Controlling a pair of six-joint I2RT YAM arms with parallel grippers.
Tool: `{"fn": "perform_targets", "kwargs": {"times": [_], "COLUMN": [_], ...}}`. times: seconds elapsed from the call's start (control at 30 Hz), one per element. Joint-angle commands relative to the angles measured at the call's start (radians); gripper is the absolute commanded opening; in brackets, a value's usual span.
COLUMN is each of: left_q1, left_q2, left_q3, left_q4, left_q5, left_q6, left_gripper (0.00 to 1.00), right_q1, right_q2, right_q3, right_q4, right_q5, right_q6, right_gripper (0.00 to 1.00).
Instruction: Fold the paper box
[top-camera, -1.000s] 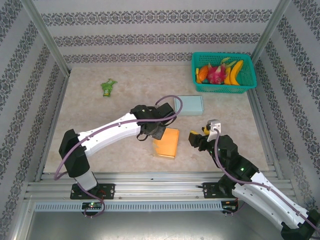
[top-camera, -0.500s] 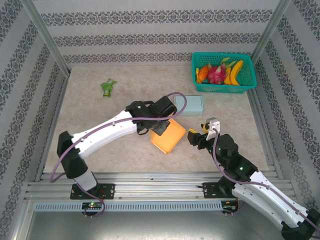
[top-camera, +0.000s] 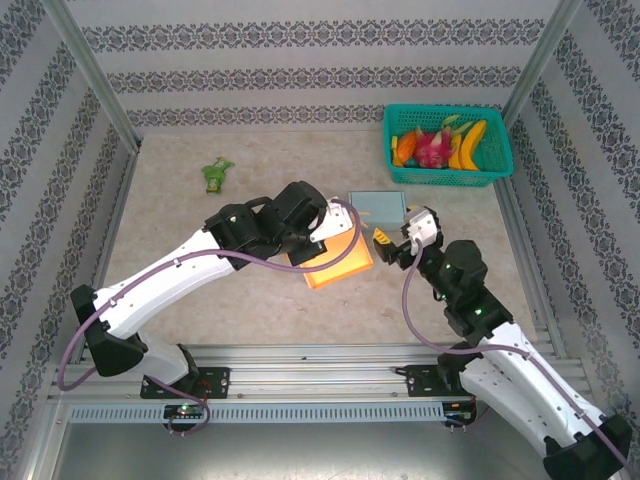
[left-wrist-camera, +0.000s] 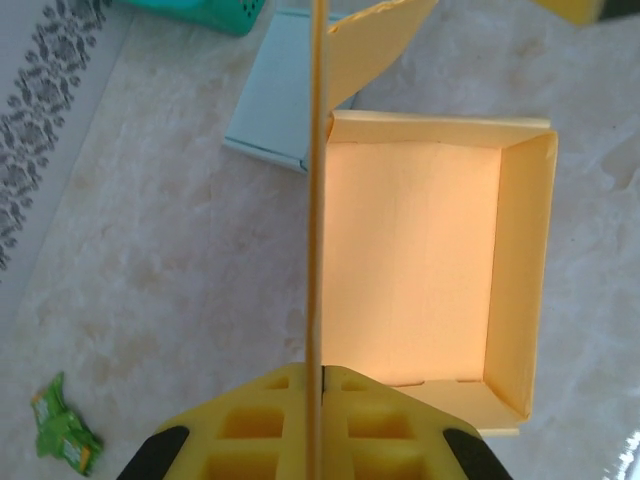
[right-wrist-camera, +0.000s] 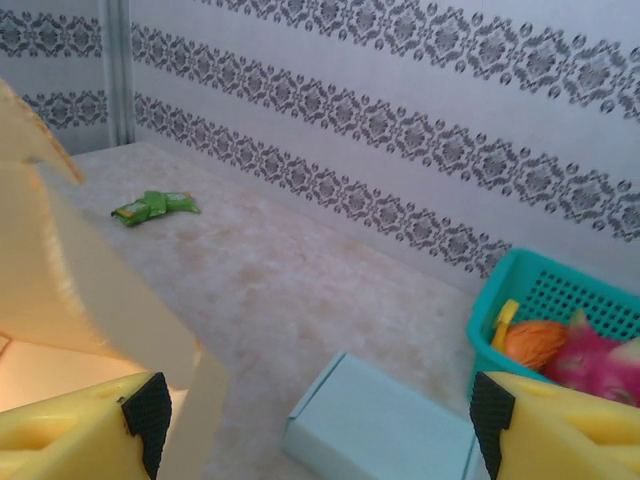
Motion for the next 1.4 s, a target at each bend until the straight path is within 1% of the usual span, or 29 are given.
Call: {"fn": "perform_targets", "kwargs": {"times": [0.0,0.03,0.1,0.2,0.3,0.33,0.53,0.6,0.7,0.8,0.97,1.2,1.27,1.37], "left_q1": [-0.006,-0.006,-0.006,-0.006,-0.009,-0.008,-0.016,-0.021,-0.029,-0.033,-0.051,-0.076,-0.082,-0.088], "left_q2": [-0.081,-0.104,-0.142,-0.202,-0.235,-0.234,-0.215,-0.208,-0.201,-0.198,-0.196,-0.193,-0.187,-0.176], "left_q3": [-0.098,-0.131,-0.182,-0.265,-0.325,-0.330,-0.333,-0.334,-0.336,-0.338,-0.336,-0.348,-0.351,-0.351], "left_q4": [0.130,0.155,0.186,0.251,0.302,0.303,0.302,0.297,0.293,0.292,0.281,0.272,0.271,0.267], "left_q5": [0.015,0.020,0.036,0.064,0.081,0.081,0.078,0.075,0.070,0.069,0.076,0.060,0.052,0.040], "left_q6": [0.198,0.220,0.240,0.260,0.286,0.290,0.286,0.289,0.293,0.295,0.298,0.318,0.328,0.336], "left_gripper": [0.00,0.00,0.00,0.00,0.00,0.00,0.00,0.00,0.00,0.00,0.00,0.00,0.00,0.00], "right_q1": [-0.103,-0.133,-0.165,-0.173,-0.171,-0.169,-0.150,-0.146,-0.135,-0.108,-0.061,-0.048,-0.048,-0.046], "right_q2": [0.037,0.065,0.115,0.177,0.217,0.227,0.260,0.265,0.278,0.293,0.311,0.350,0.359,0.371], "right_q3": [0.053,0.081,0.137,0.176,0.176,0.177,0.186,0.194,0.219,0.247,0.270,0.305,0.316,0.328], "right_q4": [0.046,-0.004,-0.111,-0.198,-0.200,-0.200,-0.234,-0.255,-0.299,-0.344,-0.354,-0.438,-0.466,-0.494], "right_q5": [-0.358,-0.441,-0.548,-0.625,-0.692,-0.704,-0.750,-0.761,-0.790,-0.771,-0.772,-0.784,-0.786,-0.798], "right_q6": [-0.187,-0.239,-0.335,-0.464,-0.525,-0.532,-0.564,-0.582,-0.608,-0.649,-0.662,-0.721,-0.741,-0.764], "right_gripper": [0.80,0.80,0.79,0.76,0.65,0.64,0.63,0.57,0.54,0.53,0.52,0.40,0.40,0.35]}}
